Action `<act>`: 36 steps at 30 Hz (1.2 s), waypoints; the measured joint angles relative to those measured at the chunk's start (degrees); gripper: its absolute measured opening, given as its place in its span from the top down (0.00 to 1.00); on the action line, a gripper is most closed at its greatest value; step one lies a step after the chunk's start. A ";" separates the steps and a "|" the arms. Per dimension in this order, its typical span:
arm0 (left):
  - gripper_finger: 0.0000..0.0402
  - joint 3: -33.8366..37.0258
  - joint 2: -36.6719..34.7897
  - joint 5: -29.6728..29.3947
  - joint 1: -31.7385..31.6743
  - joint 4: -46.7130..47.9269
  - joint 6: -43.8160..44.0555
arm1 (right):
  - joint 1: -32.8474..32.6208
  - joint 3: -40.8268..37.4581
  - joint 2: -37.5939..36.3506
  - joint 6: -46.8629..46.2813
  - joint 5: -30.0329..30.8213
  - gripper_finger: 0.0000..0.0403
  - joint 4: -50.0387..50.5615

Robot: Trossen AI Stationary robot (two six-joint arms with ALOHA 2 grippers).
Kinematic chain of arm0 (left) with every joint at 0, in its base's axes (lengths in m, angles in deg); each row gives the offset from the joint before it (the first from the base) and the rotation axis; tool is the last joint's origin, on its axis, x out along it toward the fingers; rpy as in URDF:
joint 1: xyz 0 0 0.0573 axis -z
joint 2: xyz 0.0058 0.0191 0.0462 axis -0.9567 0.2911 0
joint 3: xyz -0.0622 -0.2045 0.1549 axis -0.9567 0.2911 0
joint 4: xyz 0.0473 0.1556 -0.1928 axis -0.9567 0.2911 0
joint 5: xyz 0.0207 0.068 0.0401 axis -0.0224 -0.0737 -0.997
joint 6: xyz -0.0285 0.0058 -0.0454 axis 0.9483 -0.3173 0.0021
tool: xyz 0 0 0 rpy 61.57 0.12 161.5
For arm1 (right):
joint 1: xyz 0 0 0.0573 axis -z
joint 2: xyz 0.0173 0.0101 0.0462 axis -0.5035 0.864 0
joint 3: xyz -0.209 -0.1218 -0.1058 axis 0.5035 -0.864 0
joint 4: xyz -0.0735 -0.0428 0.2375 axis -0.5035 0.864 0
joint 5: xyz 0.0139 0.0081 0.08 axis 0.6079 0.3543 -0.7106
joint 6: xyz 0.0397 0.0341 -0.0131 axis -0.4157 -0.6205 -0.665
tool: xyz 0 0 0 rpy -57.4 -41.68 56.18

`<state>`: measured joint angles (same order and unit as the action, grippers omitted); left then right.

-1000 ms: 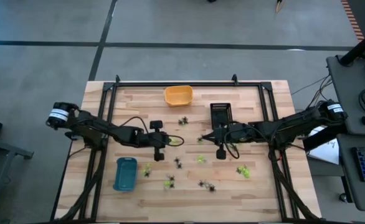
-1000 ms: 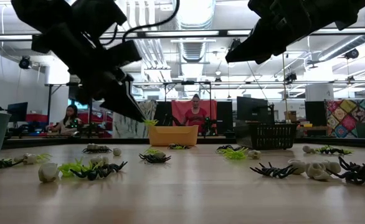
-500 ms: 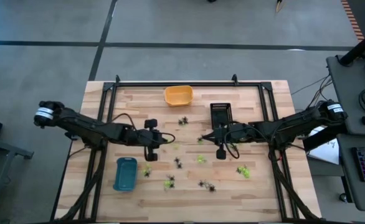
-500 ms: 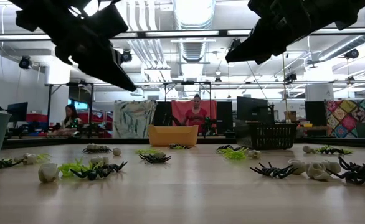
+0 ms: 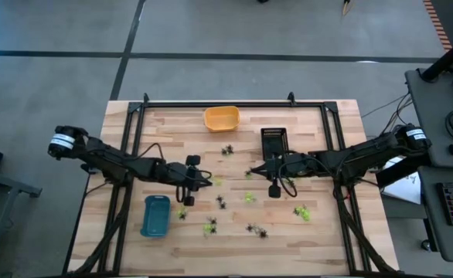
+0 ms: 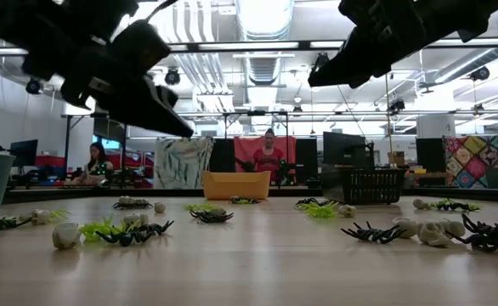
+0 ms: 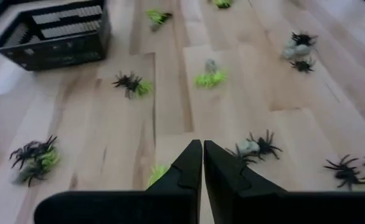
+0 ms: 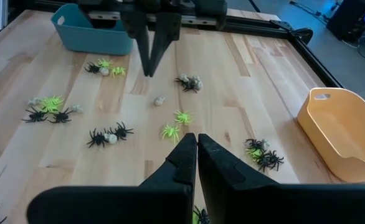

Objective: Sort Halloween decoration
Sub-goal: Put the green spider toy into the blue bin

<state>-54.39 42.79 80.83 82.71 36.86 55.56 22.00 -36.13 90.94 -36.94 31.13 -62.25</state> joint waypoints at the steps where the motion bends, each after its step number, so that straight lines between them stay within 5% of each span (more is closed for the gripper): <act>1: 1.00 1.29 0.00 -0.94 0.00 -1.95 0.68 | 0.00 0.00 0.00 0.01 0.00 0.98 -0.03; 11: 0.99 4.18 0.21 -9.26 0.02 -4.44 4.87 | 0.00 0.00 -0.01 0.01 0.02 0.98 -0.43; 25: 0.64 -2.42 15.75 -13.56 -0.49 -5.17 8.13 | 0.00 0.00 0.01 -0.03 0.02 0.98 -0.38; 36: 0.59 -1.99 17.54 -13.57 -0.98 -3.31 5.69 | 0.00 0.00 -0.02 0.00 0.02 0.98 0.02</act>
<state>-56.38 60.33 67.25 81.73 33.55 61.25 22.00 -36.13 90.92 -36.94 31.15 -62.24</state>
